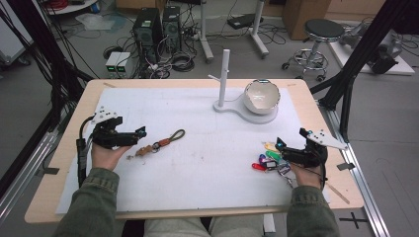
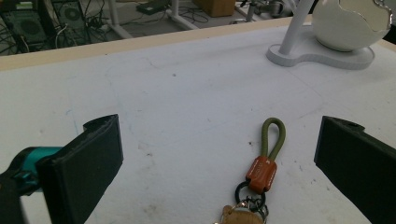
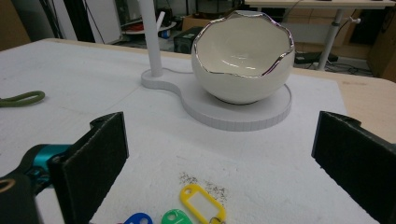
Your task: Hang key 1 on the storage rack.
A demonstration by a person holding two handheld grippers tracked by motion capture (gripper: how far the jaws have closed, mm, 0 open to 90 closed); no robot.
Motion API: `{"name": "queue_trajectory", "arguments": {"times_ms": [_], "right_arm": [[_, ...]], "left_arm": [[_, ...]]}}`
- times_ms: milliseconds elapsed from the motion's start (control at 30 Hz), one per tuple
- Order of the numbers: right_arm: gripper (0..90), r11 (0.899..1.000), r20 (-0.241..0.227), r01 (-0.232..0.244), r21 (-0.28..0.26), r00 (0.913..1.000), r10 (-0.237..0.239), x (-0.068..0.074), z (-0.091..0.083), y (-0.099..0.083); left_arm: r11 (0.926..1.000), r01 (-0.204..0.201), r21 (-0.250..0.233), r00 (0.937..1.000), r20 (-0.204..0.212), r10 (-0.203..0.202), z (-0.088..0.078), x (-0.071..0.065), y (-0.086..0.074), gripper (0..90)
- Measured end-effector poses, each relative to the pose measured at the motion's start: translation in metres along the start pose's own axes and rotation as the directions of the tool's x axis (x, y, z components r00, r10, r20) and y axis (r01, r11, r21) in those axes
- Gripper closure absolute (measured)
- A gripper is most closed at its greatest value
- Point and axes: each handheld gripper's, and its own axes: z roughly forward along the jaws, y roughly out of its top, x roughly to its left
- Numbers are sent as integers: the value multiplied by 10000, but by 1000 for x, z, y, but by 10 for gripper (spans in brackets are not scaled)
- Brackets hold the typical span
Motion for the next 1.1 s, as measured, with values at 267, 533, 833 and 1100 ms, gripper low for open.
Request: {"name": "queue_trajectory", "arguments": {"times_ms": [267, 533, 833, 1100], "right_arm": [[28, 10000, -2, -8, -25, 10000, 8, -1, 0, 0], [28, 10000, -6, -19, 3, 10000, 19, -1, 0, 0], [28, 10000, -16, -18, 5, 10000, 18, -1, 1, 0], [28, 10000, -22, -52, 26, 10000, 52, -1, 1, 0]], "left_arm": [[9980, -356, 532, 9991, 253, 343, 14, -11, -1, 17], [9926, -599, 1059, 9970, 561, 542, 31, -20, -3, 17], [9719, -958, 2149, 9922, 986, 760, 49, -22, -11, 17], [9570, -939, 2745, 9909, 1193, 630, 62, -20, -17, 25]]}}
